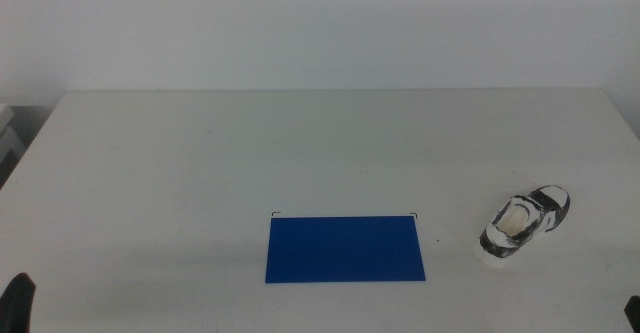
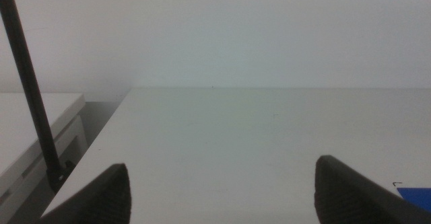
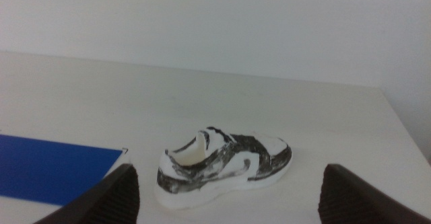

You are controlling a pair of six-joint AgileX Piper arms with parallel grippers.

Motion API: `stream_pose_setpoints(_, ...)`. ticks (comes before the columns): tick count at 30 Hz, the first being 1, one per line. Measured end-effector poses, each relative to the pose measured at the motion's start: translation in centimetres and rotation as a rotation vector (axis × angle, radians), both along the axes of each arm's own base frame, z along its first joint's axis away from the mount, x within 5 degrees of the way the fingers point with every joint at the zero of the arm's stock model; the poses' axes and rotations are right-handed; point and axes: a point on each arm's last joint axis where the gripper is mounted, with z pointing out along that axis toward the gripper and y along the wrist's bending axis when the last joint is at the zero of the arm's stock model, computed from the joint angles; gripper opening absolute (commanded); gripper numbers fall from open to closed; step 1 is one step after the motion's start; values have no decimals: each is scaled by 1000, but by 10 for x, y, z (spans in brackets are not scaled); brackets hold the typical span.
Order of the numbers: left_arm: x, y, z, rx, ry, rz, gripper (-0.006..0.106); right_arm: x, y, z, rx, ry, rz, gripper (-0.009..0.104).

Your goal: Use one arm to grab the shoe from the table and place it on the mat.

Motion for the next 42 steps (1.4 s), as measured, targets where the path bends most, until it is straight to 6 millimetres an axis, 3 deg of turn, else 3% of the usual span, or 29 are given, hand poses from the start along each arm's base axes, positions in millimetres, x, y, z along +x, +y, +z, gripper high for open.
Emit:
stream_pose_setpoints(5,0,0,0,0,0,0,94,-2,1,4,-10,72,10,82)
stream_pose_setpoints(11,0,0,0,0,0,0,94,5,2,39,-21,136,17,82)
stream_pose_setpoints(19,0,0,0,0,0,0,94,33,6,89,-30,208,20,82)
stream_pose_setpoints(25,0,0,0,0,0,0,94,67,11,118,-25,332,23,82)
stream_pose_setpoints(33,0,0,0,0,0,0,94,123,20,166,157,520,-31,82)
stream_pose_setpoints(37,0,0,0,0,0,0,94,152,25,180,278,632,-89,82)
stream_pose_setpoints(42,0,0,0,0,0,0,94,188,29,176,444,805,-224,82)
